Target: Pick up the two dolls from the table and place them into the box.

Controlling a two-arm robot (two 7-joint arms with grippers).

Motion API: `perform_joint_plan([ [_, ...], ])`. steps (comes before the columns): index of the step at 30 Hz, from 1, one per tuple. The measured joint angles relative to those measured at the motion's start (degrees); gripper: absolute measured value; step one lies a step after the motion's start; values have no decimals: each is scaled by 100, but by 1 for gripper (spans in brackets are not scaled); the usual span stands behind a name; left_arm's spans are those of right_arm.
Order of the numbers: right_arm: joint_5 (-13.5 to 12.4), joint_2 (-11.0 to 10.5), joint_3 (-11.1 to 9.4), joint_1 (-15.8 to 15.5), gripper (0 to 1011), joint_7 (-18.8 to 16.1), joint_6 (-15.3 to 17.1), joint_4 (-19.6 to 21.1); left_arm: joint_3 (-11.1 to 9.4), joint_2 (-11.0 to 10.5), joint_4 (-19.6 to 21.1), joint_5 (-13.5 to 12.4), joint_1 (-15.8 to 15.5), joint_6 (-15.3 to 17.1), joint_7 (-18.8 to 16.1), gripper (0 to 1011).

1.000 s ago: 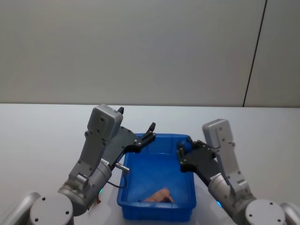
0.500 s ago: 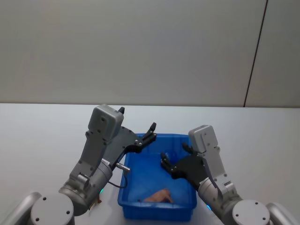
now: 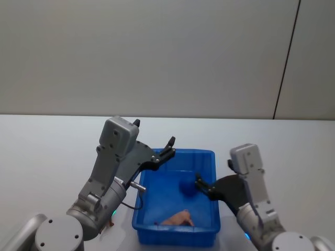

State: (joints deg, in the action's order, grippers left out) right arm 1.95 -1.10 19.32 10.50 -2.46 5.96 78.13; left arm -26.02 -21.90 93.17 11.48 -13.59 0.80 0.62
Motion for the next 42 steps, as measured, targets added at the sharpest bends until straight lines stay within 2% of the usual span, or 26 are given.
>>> perform_joint_plan([
  [8, -197, -215, -145, -359, 999, 439, 33, 456, 0, 0, 0, 0, 0, 0, 0, 1001],
  [22, -384, -421, -284, -700, 999, 803, 68, 884, 27, -29, 20, 64, 43, 42, -59, 1001],
  [31, -429, -470, -316, -781, 1000, 892, 77, 987, 137, -136, 77, 343, 153, 224, -262, 1001],
  [42, -458, -502, -336, -832, 999, 949, 84, 1054, 341, -250, -1, 872, 214, 562, -434, 1001],
])
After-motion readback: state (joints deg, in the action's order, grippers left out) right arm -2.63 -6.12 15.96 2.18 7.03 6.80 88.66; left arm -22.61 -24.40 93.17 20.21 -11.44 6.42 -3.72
